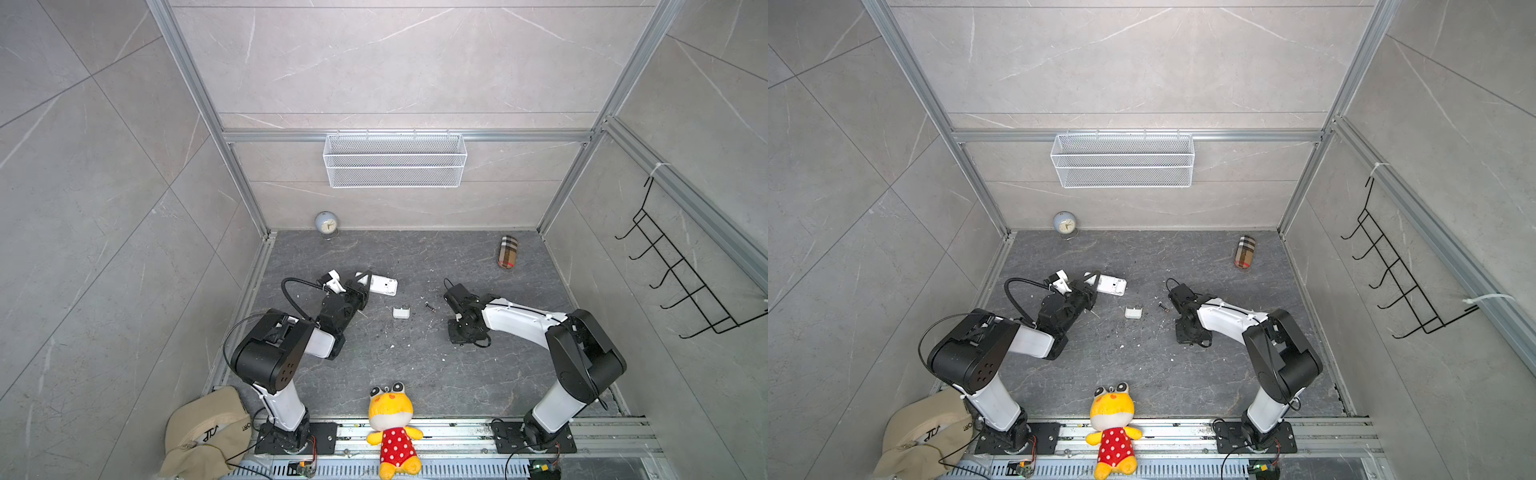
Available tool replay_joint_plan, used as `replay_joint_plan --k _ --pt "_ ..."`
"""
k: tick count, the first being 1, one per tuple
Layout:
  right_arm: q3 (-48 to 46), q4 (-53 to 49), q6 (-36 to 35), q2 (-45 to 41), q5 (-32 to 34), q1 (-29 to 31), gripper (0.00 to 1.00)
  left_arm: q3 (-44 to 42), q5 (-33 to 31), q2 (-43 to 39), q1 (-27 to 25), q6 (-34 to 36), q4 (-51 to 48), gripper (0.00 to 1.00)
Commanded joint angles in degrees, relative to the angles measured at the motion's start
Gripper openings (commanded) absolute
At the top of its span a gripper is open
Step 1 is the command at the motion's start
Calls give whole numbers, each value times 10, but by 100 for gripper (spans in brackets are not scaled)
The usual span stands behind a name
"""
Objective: Load the batteries into the remote control
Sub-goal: 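Bring the upright battery with the right gripper to the remote's compartment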
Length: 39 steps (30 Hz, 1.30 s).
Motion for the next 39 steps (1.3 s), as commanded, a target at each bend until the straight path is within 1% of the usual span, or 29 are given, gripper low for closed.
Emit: replay_joint_plan --k 1,6,11,17,23,28,32,39 --pt "16 -24 16 5 8 3 4 13 -13 0 -2 -5 30 7" --pt "81 -13 30 4 0 4 4 29 -16 23 -7 -16 31 7" --pt "159 0 50 22 -11 3 4 51 -20 52 -8 -20 31 7" --pt "252 22 89 59 -43 9 5 103 -12 95 -12 -18 30 7" --pt "340 21 107 94 -35 25 5 166 -5 147 -24 -23 30 6" --pt "380 22 111 111 -30 30 5 190 -7 170 -36 -17 30 6" --pt "393 30 115 115 -22 35 5 198 -4 182 -40 -15 31 6" --pt "426 28 108 147 -9 41 6 208 -1 183 -42 -13 31 6"
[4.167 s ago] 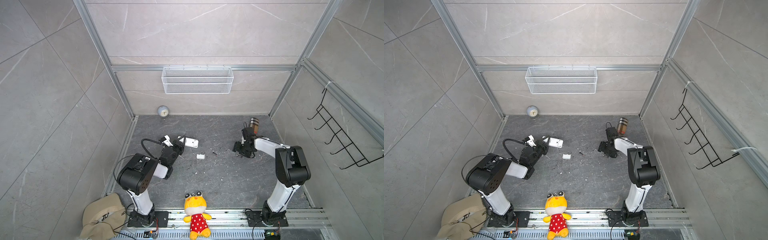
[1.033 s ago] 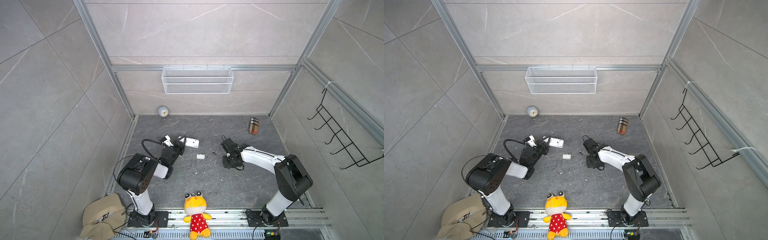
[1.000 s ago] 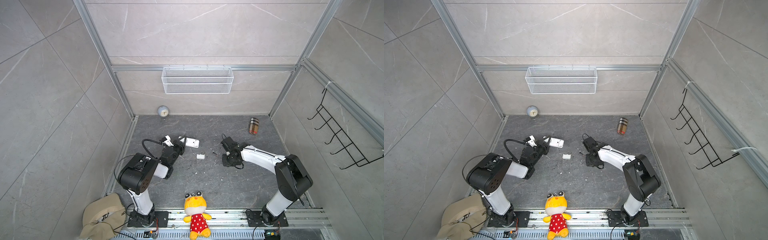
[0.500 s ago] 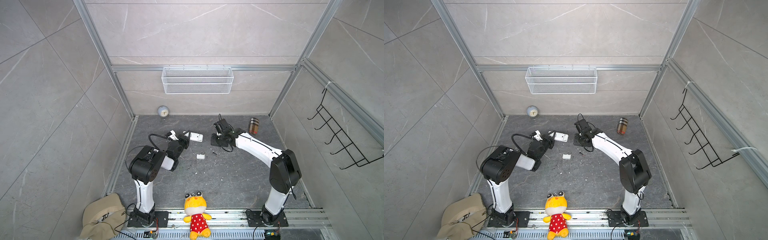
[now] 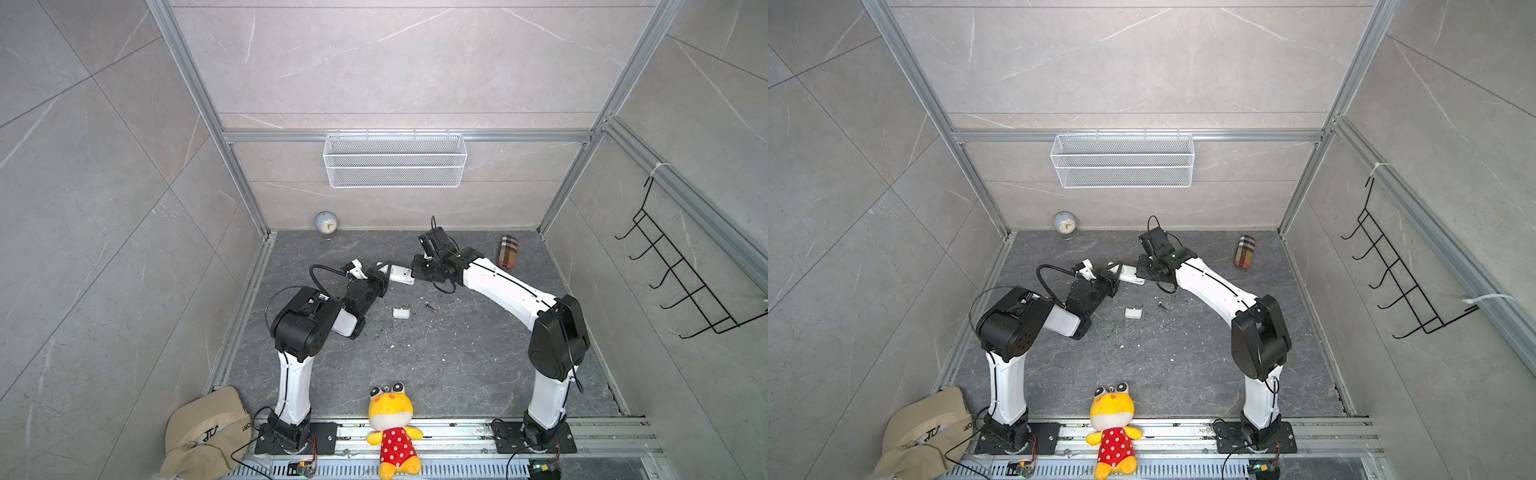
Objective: Load the batteries into the remote control
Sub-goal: 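Bring the upright battery with the right gripper to the remote's compartment, then press the battery down into the compartment with the right gripper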
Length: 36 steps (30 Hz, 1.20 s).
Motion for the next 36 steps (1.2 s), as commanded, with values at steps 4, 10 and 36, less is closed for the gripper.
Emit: replay_joint_plan --k 4,10,36 --pt "42 -8 -6 38 25 7 6 20 7 -8 -2 9 30 6" --pt "66 -21 -13 60 17 10 6 15 3 -13 -2 4 31 6" --pt "23 -17 -10 46 44 20 8 13 -10 -34 0 -8 31 6"
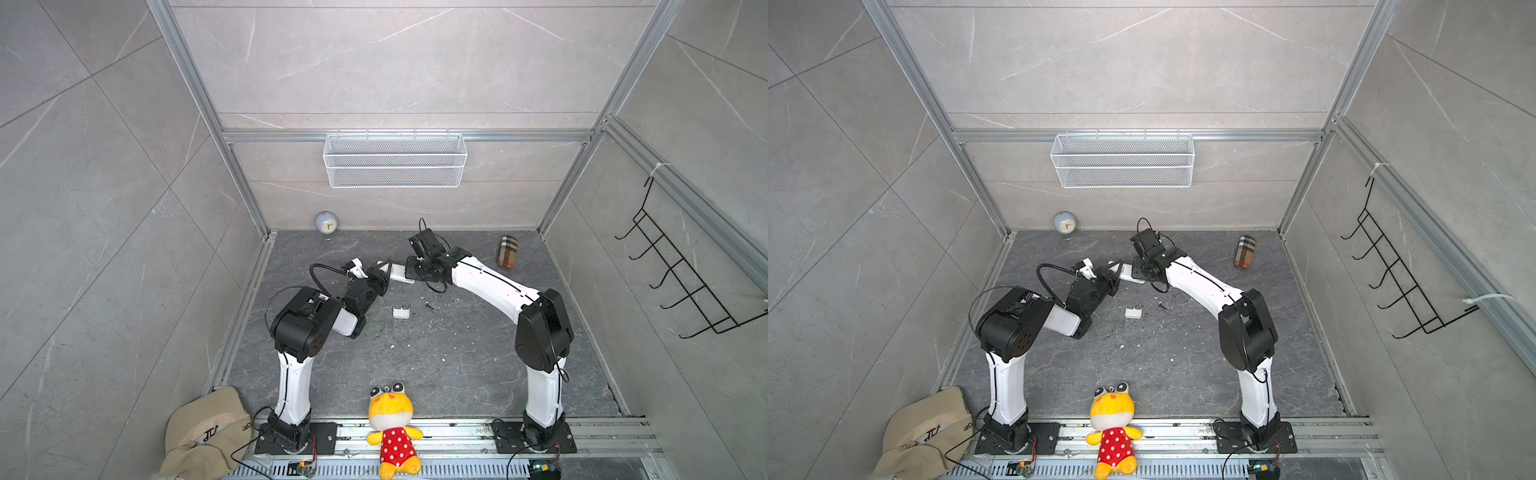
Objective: Load the batteries into the remote control
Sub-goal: 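Press the battery down into the compartment with the right gripper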
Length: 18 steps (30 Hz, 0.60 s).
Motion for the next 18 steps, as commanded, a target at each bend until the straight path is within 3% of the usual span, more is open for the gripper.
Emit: replay_joint_plan --k 1,12,18 --pt "-11 -9 6 -5 9 8 8 9 -6 -30 1 -6 33 6" --pt "-15 -34 42 -21 17 14 8 -3 -16 -42 2 4 33 6" --pt "-6 -47 53 -16 -2 15 13 1 -18 -45 2 3 33 6"
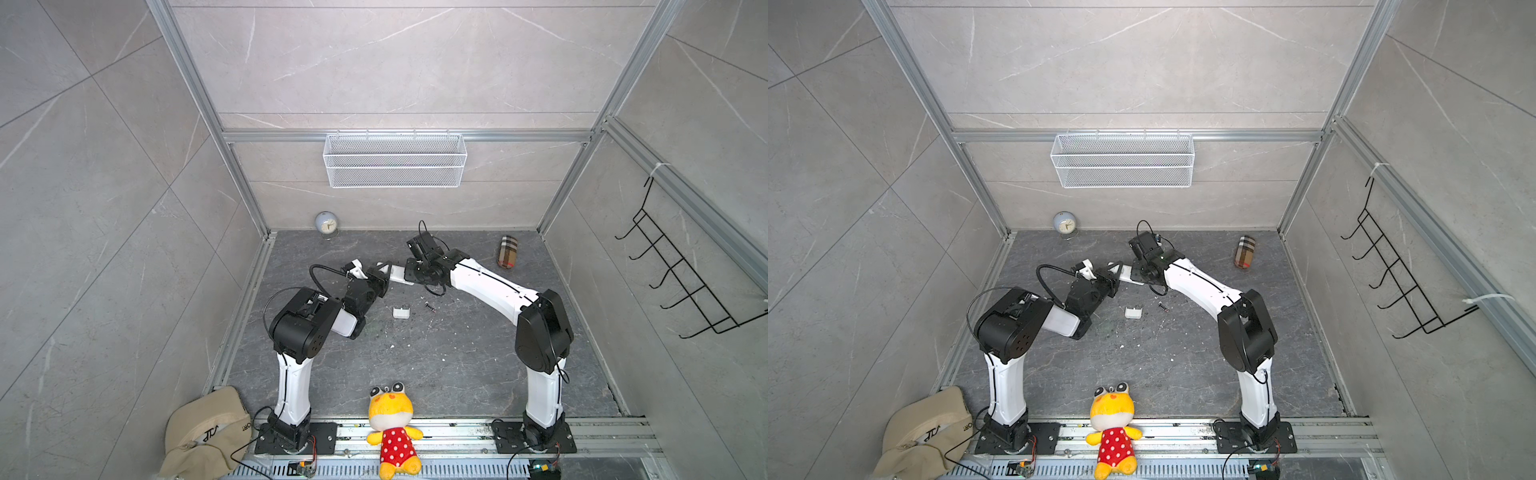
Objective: Load the batteries into the remote control
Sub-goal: 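Press the battery down into the compartment with the right gripper, then open the right gripper and lift it away from the remote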
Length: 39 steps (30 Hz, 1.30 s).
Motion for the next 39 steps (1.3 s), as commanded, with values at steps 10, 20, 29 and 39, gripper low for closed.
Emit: replay_joint_plan --k 10,20,29,39 --pt "28 -39 0 -13 -17 8 23 7 -14 -41 2 4 48 6" --pt "35 -41 -13 -31 -22 8 32 3 -16 -42 2 2 48 6" --pt "23 -41 -22 -91 -19 6 62 0 -30 -40 2 -18 48 6" --pt "-25 59 85 -154 -63 -28 86 -2 -63 -33 1 -60 48 6"
